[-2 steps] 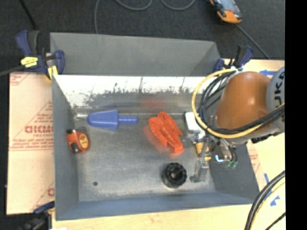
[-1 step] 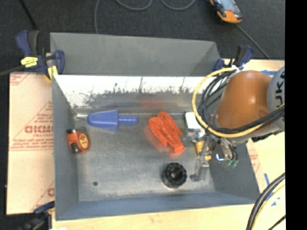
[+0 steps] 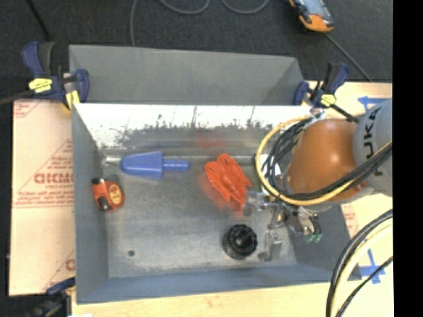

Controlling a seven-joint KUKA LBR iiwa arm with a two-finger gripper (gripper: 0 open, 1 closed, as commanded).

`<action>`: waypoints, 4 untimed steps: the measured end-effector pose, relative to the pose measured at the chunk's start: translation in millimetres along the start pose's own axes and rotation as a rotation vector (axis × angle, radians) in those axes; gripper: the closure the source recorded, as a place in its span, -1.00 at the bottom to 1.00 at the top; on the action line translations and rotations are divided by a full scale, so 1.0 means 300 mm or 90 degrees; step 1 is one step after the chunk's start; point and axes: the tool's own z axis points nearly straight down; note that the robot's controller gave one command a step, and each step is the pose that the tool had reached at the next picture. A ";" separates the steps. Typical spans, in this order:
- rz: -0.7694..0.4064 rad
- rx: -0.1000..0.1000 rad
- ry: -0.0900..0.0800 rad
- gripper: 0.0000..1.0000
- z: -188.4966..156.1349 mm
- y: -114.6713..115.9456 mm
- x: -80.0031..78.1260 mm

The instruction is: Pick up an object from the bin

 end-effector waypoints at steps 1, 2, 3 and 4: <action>-0.063 -0.001 0.003 -1.00 0.091 -0.002 0.011; -0.253 -0.001 0.001 -1.00 0.047 0.014 -0.026; -0.348 -0.001 0.001 -1.00 0.172 0.051 -0.045; -0.441 -0.001 -0.001 1.00 0.216 0.000 -0.050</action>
Offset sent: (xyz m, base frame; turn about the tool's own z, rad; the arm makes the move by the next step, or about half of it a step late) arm 0.0088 0.0072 -0.0110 -0.4130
